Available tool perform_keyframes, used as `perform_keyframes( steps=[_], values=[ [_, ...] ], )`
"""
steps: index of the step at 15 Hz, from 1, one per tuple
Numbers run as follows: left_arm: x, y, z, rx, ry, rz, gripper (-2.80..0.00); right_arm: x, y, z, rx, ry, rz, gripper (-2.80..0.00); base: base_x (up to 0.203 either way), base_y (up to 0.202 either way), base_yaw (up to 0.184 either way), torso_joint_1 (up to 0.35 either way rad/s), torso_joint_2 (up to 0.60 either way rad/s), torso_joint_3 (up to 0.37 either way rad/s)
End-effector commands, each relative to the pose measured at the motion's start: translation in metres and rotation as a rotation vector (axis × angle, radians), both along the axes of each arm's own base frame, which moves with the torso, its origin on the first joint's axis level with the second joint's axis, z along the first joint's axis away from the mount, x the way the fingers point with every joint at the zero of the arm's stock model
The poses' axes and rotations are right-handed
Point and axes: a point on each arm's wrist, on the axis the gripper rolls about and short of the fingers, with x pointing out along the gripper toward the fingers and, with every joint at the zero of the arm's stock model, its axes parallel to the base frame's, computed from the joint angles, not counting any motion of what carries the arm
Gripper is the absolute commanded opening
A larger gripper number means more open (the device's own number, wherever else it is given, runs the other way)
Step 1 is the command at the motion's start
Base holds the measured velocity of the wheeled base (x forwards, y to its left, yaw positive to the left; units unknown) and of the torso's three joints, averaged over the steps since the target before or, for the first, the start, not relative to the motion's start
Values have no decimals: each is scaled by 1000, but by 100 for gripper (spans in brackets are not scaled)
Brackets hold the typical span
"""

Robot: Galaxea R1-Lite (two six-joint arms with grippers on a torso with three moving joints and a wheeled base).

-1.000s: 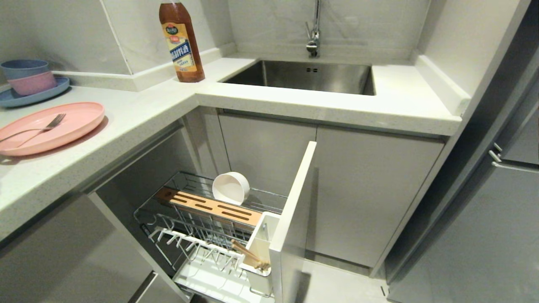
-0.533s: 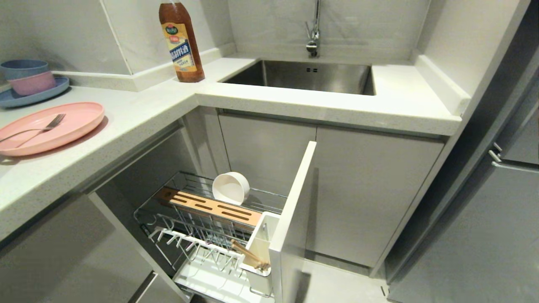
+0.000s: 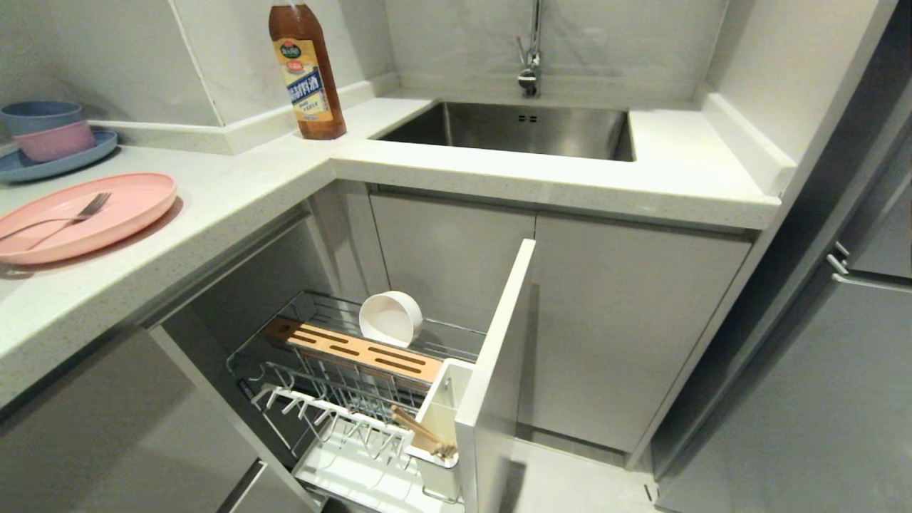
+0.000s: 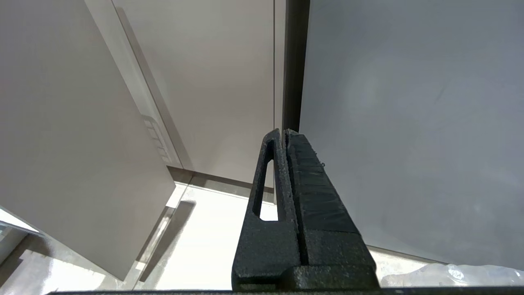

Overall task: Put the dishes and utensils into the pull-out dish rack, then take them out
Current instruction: Pick up the fork and place it in the cupboard

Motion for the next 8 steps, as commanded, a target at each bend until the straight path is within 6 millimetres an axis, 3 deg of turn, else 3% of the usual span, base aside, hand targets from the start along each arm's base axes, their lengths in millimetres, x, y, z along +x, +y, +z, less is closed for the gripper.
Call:
perform_keyframes(
  steps=[1,8],
  values=[
    [0,0,-1,-9,-2,-14,0,0,0,-1,0,3,0,-280,0,0,0,0,0,0],
    [8,5,-7,14,-4,-93,0,0,0,-1,0,3,0,-280,0,0,0,0,0,0]
  ],
)
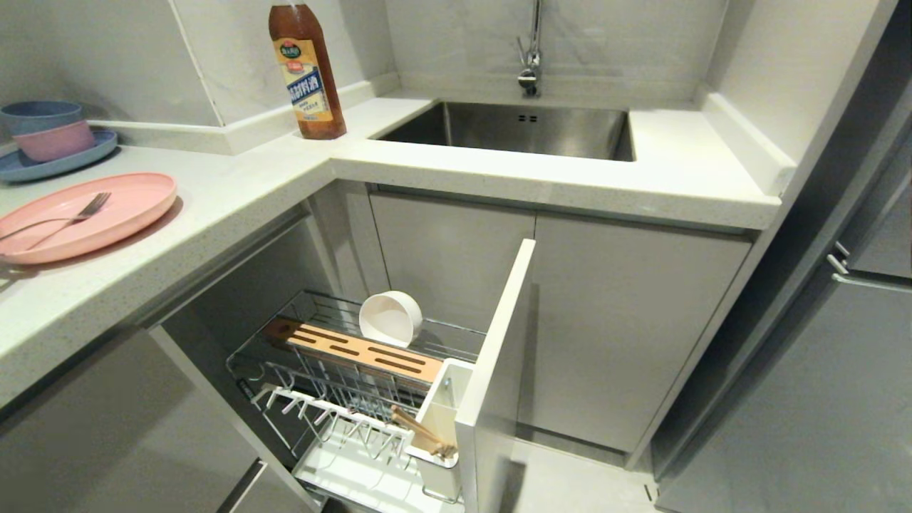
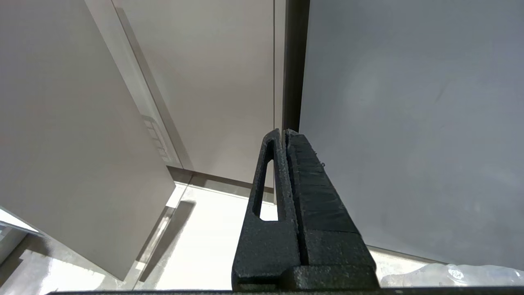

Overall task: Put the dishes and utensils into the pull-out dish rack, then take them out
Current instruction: Pick up the fork and place it in the cupboard

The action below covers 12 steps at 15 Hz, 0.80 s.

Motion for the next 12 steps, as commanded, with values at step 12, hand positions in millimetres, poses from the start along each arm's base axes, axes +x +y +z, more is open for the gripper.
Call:
perform_keyframes(
  steps=[12],
  values=[
    [25,4,-12,-28,-7,-99,0,0,0,0,0,2,0,-280,0,0,0,0,0,0]
  ],
)
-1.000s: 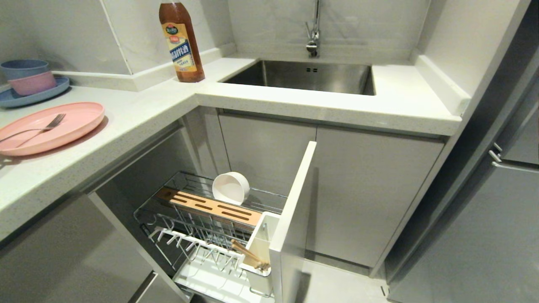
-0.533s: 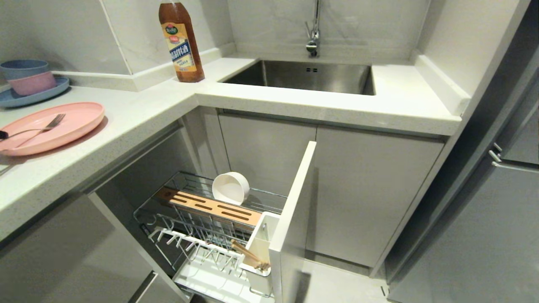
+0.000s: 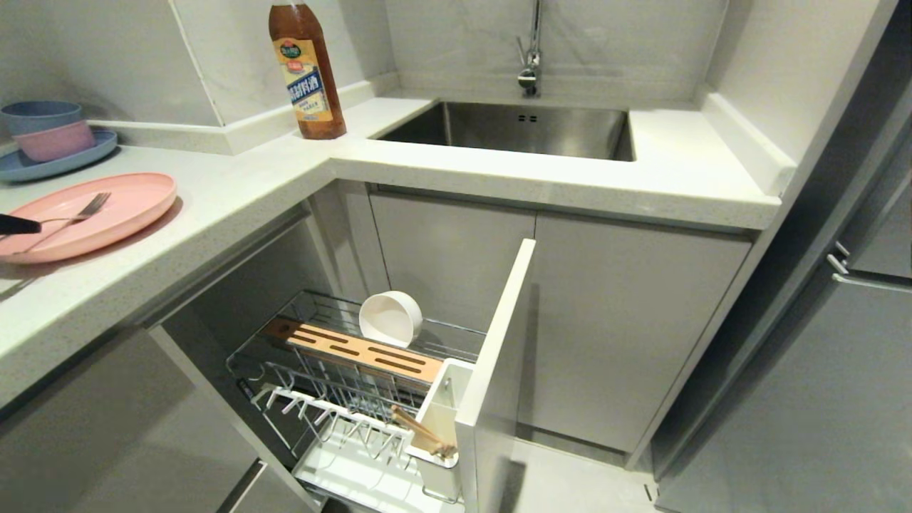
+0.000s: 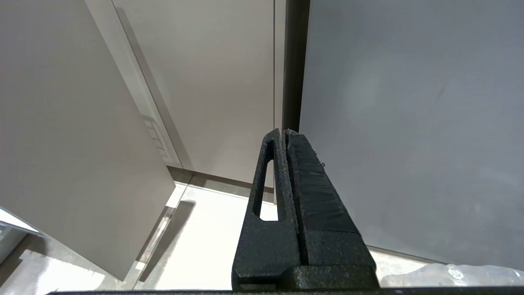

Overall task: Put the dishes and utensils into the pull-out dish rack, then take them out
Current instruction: Pick up the fork and place it in the cupboard

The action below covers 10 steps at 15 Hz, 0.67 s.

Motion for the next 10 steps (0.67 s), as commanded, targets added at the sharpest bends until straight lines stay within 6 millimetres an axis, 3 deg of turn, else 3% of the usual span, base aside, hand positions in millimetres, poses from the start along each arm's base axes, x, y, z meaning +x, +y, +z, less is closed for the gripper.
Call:
perform_keyframes(
  steps=[1,10],
  values=[
    [3,1,-3,-11,9,-11,0,0,0,0,0,2,-1,-280,0,0,0,0,0,0],
    [9,-3,-7,-21,20,-33,0,0,0,-1,0,4,0,-280,0,0,0,0,0,0]
  ],
)
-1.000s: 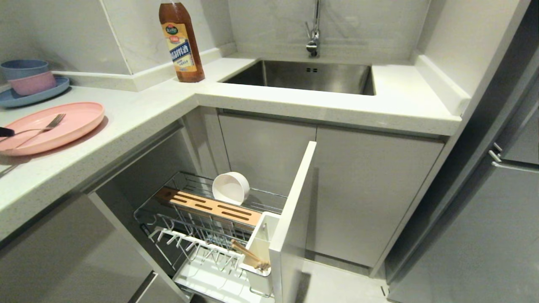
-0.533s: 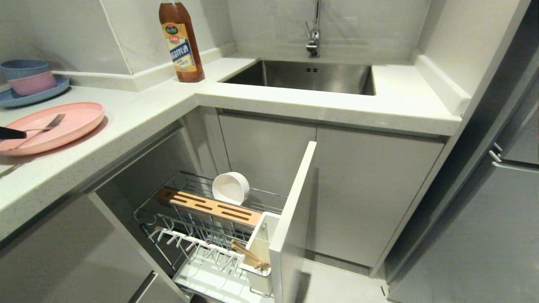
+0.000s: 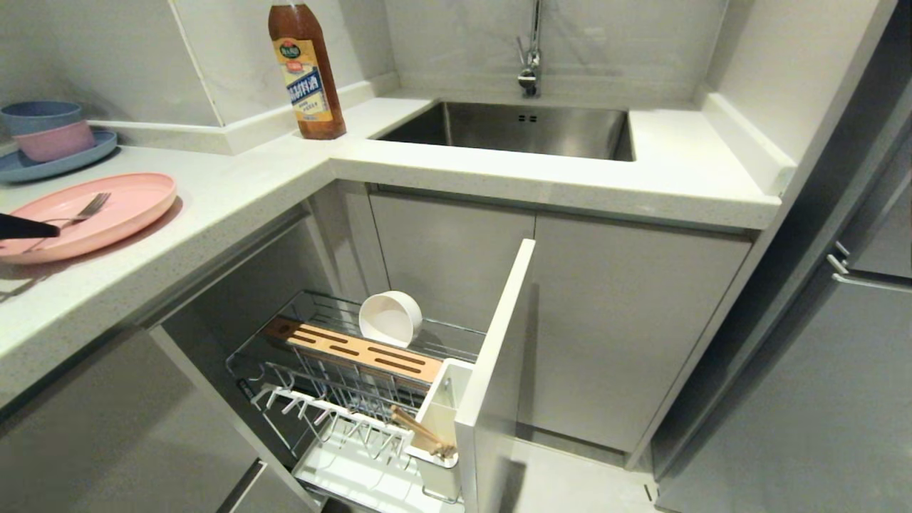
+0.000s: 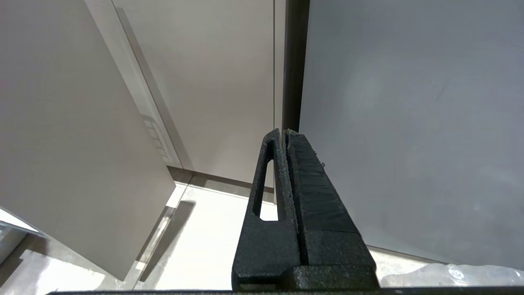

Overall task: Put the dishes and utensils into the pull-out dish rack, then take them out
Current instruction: Pick up the fork and place it in the cupboard

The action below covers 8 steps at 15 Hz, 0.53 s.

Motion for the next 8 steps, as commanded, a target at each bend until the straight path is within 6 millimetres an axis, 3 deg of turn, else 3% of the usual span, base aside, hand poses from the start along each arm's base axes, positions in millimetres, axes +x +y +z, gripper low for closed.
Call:
perform_keyframes(
  steps=[1,8],
  values=[
    [0,0,-1,-4,3,-5,0,0,0,-1,1,3,1,-280,0,0,0,0,0,0],
    [1,1,-4,-13,14,-4,0,0,0,0,0,1,1,-280,0,0,0,0,0,0]
  ],
)
